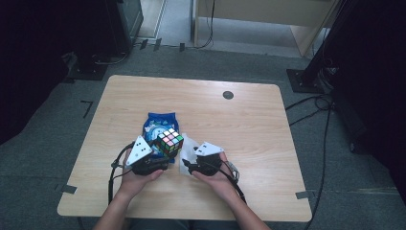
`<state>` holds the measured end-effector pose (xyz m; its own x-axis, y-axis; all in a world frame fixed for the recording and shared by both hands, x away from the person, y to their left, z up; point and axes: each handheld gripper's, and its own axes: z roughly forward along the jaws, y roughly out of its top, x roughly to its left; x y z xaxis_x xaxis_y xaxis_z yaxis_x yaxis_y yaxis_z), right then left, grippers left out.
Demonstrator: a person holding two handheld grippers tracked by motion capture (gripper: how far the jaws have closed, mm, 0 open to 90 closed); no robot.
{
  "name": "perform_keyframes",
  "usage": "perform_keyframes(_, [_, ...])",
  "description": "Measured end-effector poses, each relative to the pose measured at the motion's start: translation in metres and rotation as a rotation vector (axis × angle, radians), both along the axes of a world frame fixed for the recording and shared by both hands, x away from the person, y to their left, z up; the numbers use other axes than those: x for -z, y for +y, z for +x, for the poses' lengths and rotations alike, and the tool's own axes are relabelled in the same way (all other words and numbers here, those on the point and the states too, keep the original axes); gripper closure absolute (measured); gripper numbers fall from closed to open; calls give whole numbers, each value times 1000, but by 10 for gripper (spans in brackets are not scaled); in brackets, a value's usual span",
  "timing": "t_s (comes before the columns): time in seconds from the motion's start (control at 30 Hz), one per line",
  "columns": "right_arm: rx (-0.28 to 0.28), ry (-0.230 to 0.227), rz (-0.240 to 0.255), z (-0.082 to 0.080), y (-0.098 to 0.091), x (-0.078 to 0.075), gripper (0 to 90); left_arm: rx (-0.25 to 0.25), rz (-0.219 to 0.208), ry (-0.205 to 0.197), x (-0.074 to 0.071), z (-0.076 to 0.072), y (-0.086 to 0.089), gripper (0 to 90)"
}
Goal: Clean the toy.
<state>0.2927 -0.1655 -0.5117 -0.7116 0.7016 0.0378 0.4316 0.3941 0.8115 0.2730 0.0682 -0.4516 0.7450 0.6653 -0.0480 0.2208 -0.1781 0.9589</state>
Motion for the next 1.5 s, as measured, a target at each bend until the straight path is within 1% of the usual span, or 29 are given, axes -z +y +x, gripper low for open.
perform_keyframes(0.03, [-1, 18, -25, 3, 3, 5, 370, 1, -2, 3, 0, 0, 0, 341])
perform_keyframes(0.1, [4, 41, -64, 4, 7, 10, 378, 5, -5, 8, 0, 0, 0, 341])
perform_keyframes(0.13, [4, 41, -64, 4, 7, 10, 378, 5, -5, 8, 0, 0, 0, 341])
perform_keyframes(0.17, [7, 37, -59, 3, 7, 10, 398, 9, 0, 6, 1, 0, -1, 341])
perform_keyframes(0.2, [11, 42, -63, 3, 6, 10, 407, 11, 1, 7, 1, 0, -2, 341])
perform_keyframes(0.3, [10, 36, -75, 2, 5, 9, 447, 14, 5, 7, 0, -1, -4, 341])
perform_keyframes(0.4, [3, 40, -85, -1, 1, 7, 567, 18, 10, 10, 1, -2, -7, 341])
perform_keyframes(0.43, [4, 44, -85, -2, 0, 7, 625, 19, 8, 11, 1, -2, -7, 341])
perform_keyframes(0.5, [12, 41, -92, -5, -6, 6, 776, 23, 13, 12, 2, -2, -9, 341])
perform_keyframes(0.53, [10, 45, -95, -6, -11, 6, 825, 28, 17, 13, 2, -3, -10, 341])
perform_keyframes(0.6, [29, 72, -93, -7, -20, 2, 862, 33, 22, 12, 3, -4, -11, 341])
perform_keyframes(0.63, [38, 74, -85, -7, -25, 0, 867, 35, 23, 13, 3, -4, -12, 341])
perform_keyframes(0.7, [58, 58, -38, -8, -36, -10, 871, 41, 24, 17, 3, -5, -12, 341])
perform_keyframes(0.73, [67, 45, 1, -10, -43, -18, 871, 41, 24, 17, 3, -5, -12, 341])
perform_keyframes(0.77, [69, 26, 29, -11, -47, -26, 872, 47, 29, 19, 4, -6, -14, 341])
perform_keyframes(0.8, [73, 20, 47, -13, -50, -32, 872, 48, 31, 18, 5, -6, -15, 341])
perform_keyframes(0.83, [76, -7, 62, -15, -53, -40, 873, 50, 37, 19, 5, -7, -17, 341])
perform_keyframes(0.87, [76, -30, 89, -19, -56, -50, 873, 54, 41, 19, 6, -8, -18, 341])
perform_keyframes(0.93, [62, -70, 128, -25, -60, -65, 873, 57, 48, 17, 6, -8, -19, 341])
perform_keyframes(0.97, [56, -100, 155, -30, -61, -75, 873, 63, 52, 18, 7, -9, -22, 341])
perform_keyframes(1.0, [49, -114, 171, -33, -60, -81, 873, 69, 64, 17, 8, -10, -24, 341])
perform_keyframes(1.07, [22, -155, 218, -44, -57, -97, 872, 73, 71, 16, 8, -11, -26, 341])
perform_keyframes(1.13, [-17, -178, 247, -52, -50, -107, 872, 88, 97, 8, 10, -15, -34, 341])
perform_keyframes(1.23, [-73, -195, 262, -63, -36, -114, 870, 106, 127, -5, 12, -19, -42, 341])
perform_keyframes(1.3, [-108, -195, 251, -67, -26, -114, 867, 122, 139, -17, 12, -23, -47, 341])
perform_keyframes(1.4, [-123, -174, 243, -67, -19, -109, 865, 137, 145, -42, 11, -29, -53, 341])
perform_keyframes(1.43, [-119, -177, 243, -67, -19, -106, 863, 136, 149, -44, 11, -30, -54, 341])
perform_keyframes(1.47, [-116, -177, 257, -66, -20, -105, 863, 136, 149, -44, 11, -30, -54, 341])
perform_keyframes(1.5, [-108, -176, 265, -64, -22, -104, 862, 136, 147, -58, 11, -32, -55, 341])
